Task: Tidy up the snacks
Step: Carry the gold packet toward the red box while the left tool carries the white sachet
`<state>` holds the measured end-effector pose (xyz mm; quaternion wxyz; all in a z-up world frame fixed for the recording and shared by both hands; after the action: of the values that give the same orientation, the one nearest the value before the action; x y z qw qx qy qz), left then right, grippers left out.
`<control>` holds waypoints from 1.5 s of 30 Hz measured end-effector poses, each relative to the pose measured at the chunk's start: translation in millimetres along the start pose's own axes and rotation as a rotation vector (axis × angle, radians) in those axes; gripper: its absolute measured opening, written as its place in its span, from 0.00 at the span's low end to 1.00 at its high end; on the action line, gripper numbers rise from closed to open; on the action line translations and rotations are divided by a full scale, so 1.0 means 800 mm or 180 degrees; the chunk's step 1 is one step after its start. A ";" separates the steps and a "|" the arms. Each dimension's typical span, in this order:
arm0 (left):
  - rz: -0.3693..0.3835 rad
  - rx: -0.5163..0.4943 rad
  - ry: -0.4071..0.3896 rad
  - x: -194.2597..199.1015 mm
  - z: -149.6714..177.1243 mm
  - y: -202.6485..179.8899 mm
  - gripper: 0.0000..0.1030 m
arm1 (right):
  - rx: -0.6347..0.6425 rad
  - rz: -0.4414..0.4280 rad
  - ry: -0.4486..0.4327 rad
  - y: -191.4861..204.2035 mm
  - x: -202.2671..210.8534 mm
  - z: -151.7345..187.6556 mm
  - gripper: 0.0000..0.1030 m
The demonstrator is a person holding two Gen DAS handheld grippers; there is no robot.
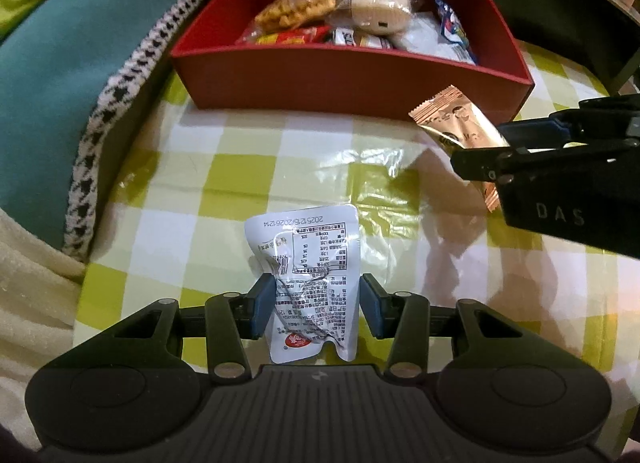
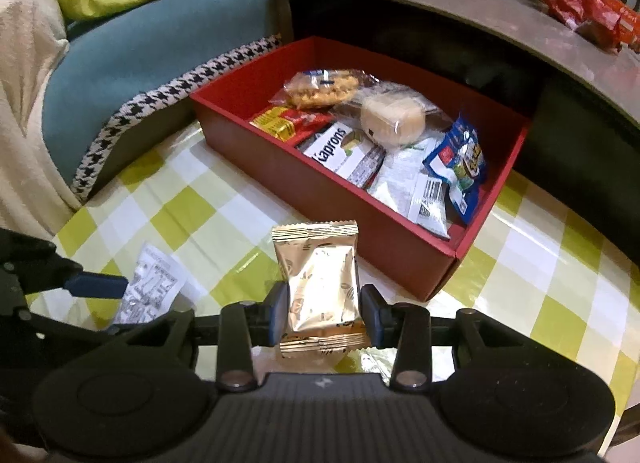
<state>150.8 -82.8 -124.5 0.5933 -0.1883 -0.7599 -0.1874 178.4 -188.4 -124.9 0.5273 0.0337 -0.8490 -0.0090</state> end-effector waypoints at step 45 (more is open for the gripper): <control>-0.0194 0.0147 -0.0677 0.047 -0.076 0.015 0.52 | -0.0124 -0.0146 -0.0398 -0.009 0.055 -0.036 0.49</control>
<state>199.0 -101.3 -73.2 0.5076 -0.1702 -0.8280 -0.1667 184.8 -197.6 -73.0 0.4735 0.0423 -0.8789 -0.0397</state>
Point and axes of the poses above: each gripper's, at about its wrist camera, not at the fingertips, and x roughly against the way its jaws point, y to its left, z to its underside, the point moved 9 cm from there along -x, roughly the way its jaws point, and after that the axes turned 6 degrees about y, right-handed, at the moved point
